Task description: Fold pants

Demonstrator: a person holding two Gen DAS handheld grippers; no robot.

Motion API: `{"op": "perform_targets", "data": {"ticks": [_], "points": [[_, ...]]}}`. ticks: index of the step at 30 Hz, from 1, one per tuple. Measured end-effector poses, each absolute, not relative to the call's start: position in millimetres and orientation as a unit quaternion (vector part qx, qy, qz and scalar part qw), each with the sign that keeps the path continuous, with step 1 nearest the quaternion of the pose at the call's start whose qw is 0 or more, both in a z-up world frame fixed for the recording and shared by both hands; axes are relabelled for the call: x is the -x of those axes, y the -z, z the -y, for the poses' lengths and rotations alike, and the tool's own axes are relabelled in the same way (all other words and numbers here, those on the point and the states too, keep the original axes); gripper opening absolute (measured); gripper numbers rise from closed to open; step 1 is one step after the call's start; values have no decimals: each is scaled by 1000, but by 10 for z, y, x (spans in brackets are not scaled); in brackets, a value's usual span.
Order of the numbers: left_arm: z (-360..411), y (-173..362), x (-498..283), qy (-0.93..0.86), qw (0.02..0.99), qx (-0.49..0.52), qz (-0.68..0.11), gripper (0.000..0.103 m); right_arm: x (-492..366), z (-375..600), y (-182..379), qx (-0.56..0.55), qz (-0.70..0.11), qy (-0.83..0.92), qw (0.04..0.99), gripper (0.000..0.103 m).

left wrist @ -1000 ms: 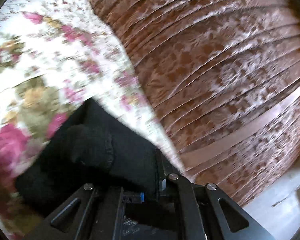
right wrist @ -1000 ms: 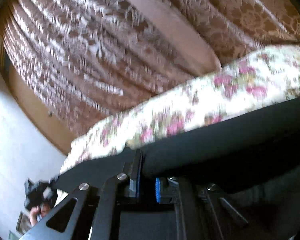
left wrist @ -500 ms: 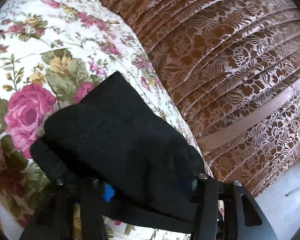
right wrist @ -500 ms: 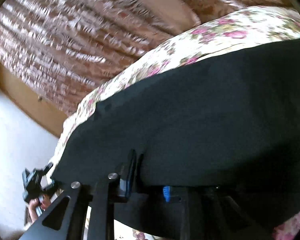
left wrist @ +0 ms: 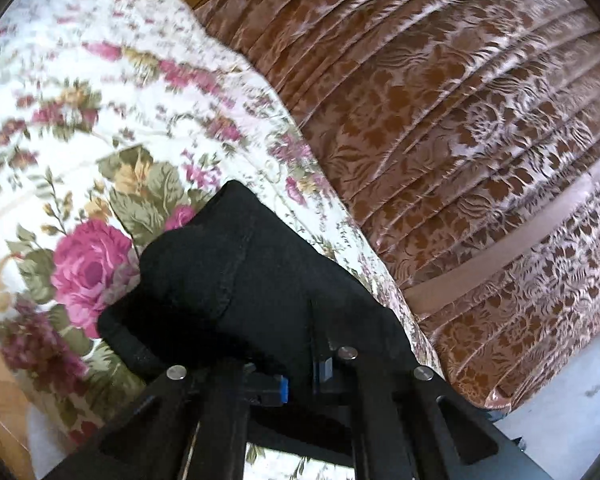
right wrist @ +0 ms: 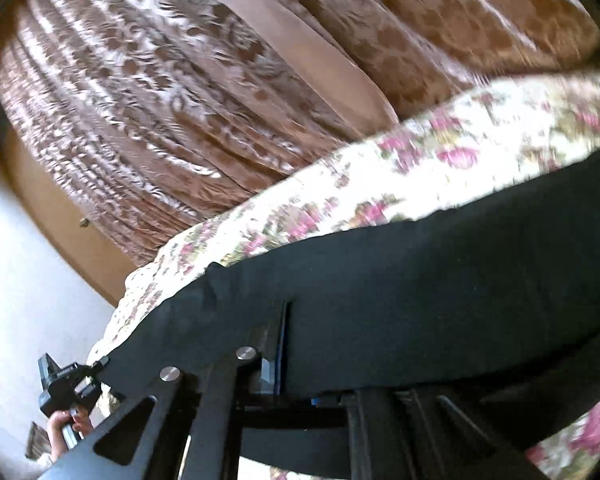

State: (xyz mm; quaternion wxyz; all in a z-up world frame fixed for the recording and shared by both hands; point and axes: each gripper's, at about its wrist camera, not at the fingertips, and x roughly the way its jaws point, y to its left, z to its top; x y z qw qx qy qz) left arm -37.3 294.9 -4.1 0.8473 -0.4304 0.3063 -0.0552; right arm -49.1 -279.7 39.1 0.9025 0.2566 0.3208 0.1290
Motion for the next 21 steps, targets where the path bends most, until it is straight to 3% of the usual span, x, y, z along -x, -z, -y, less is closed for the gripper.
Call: {"op": "perform_targets", "data": {"ticks": [8,21], "points": [[-2955,493,404,14,835,406,-371,8,595,2657,164,-215,-405,-111,882,8],[-2796,308,376,-15,877,330,-349,13,604,2666,156,-209,-382,-108,894,9]]}}
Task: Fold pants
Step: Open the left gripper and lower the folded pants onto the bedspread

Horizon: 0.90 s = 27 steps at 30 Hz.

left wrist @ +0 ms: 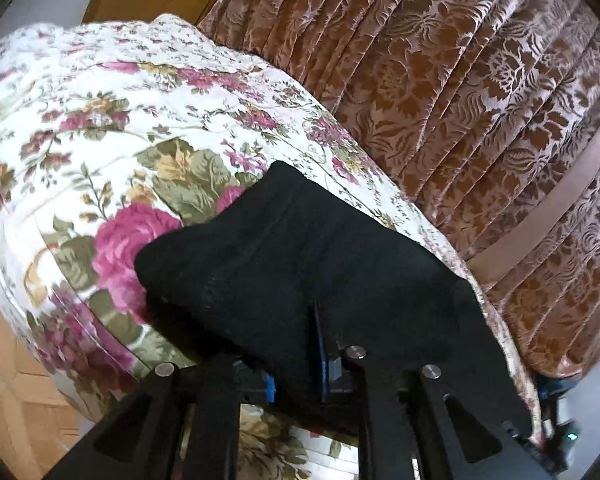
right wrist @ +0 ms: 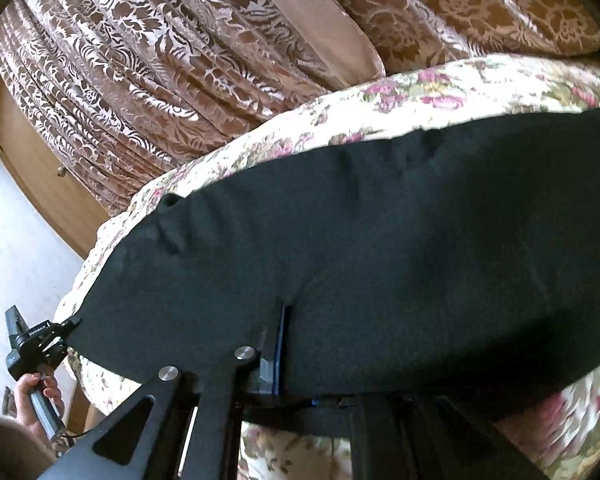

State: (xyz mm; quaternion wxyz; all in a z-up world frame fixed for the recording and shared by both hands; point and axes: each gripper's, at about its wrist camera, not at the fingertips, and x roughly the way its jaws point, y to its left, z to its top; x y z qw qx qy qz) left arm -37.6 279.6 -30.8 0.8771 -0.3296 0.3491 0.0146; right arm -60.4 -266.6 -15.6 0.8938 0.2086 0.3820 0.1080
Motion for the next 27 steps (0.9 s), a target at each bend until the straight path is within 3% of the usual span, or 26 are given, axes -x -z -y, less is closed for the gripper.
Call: {"op": "perform_targets", "data": {"ticks": [6,8,11,15,27], "points": [[-2976,323,515,-75,857,378,-343,22,580,2706,225,-232,-392,-109,883,11],[-3019,190,621,-123,865,370,-316,41,570,2727,210,-234,-399,-115,879,16],[-3111,-6,854,-186,872,378,-249,58,568,2823,170,-257,-395,-117,874,22],[-3055,-138,889,-187,881,378,-213,58,600,3086,135,-297,-376,-85,873,25],[-1430,-70,-188,114,898,245,-347,62,821,4227,105,-374,-288,68,879,25]]}}
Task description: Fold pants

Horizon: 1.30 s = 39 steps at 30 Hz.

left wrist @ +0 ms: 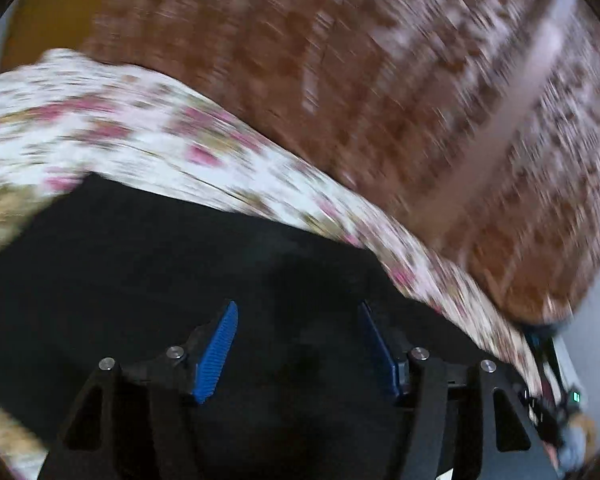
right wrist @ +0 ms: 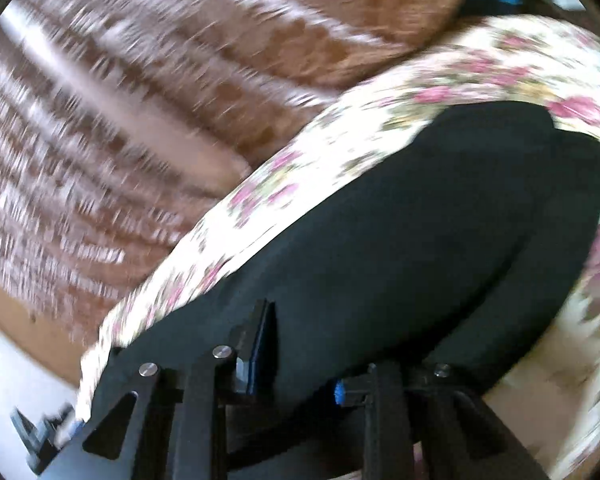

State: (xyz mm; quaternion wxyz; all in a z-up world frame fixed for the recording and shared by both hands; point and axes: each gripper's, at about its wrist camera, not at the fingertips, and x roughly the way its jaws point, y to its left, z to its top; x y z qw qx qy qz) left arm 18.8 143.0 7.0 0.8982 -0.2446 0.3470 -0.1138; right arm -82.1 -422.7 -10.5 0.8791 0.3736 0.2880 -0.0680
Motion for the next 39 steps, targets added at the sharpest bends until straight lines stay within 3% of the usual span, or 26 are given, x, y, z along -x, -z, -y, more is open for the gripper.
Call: {"op": "perform_targets", "data": {"ticks": [4,11,13,18,25,32,39], "points": [[-951,-36,-484,154,891,189,-383,62,924,4626,135,-416,-264,112,863,25],[-765,180,-755,148,883,155,-417,64,1014,5153,250,-445,-246,181,842,25],[-778,262,-759,151,884,160,-413,64,1018,5211,300,-458,-241,184,836,14],[-764,267,-711,162,889,144,-404,65,1024,5173,163,-422,-251,193,850,8],[-823,269,-697,175,885,162,-400,65,1295,5070,-94,-389,-247,203,864,7],[-820,265,-696,175,883,164,-404,65,1372,5140,240,-409,-281,228,837,6],[-945,183,-734,165,859,241,-421,66,1456,5007,-29,-336,-272,302,850,20]]}}
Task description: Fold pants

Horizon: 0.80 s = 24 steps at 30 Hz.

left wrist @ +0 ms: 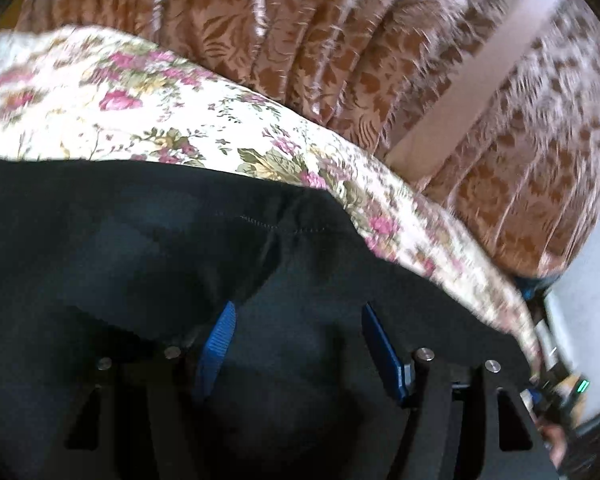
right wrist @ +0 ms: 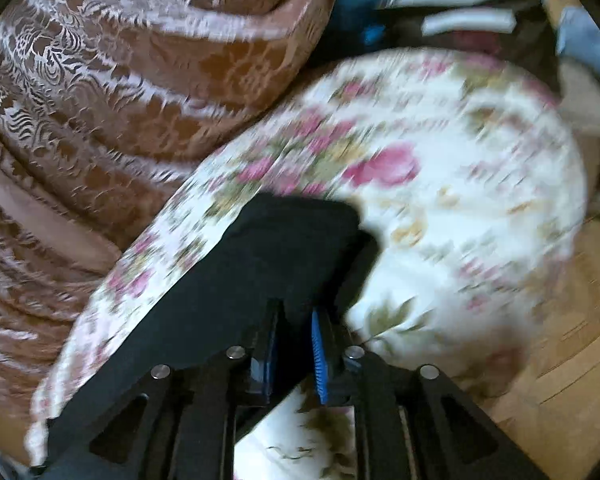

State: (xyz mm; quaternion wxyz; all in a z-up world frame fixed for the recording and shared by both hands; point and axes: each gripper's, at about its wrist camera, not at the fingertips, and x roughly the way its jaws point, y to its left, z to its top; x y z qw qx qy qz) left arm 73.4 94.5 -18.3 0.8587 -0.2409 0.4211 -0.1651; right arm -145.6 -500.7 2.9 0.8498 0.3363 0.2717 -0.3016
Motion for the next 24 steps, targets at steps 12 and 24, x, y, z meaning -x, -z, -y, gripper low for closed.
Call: {"op": "perform_targets", "data": {"ticks": [12,24], "points": [[-819,-46,-996,115,907,147,-378,74,964,3849,-652,-160,-245,157,943,27],[-987,51,-782,74,928,171,-323,78,-606,1879,-328,-144,-385,-205,888,27]]}}
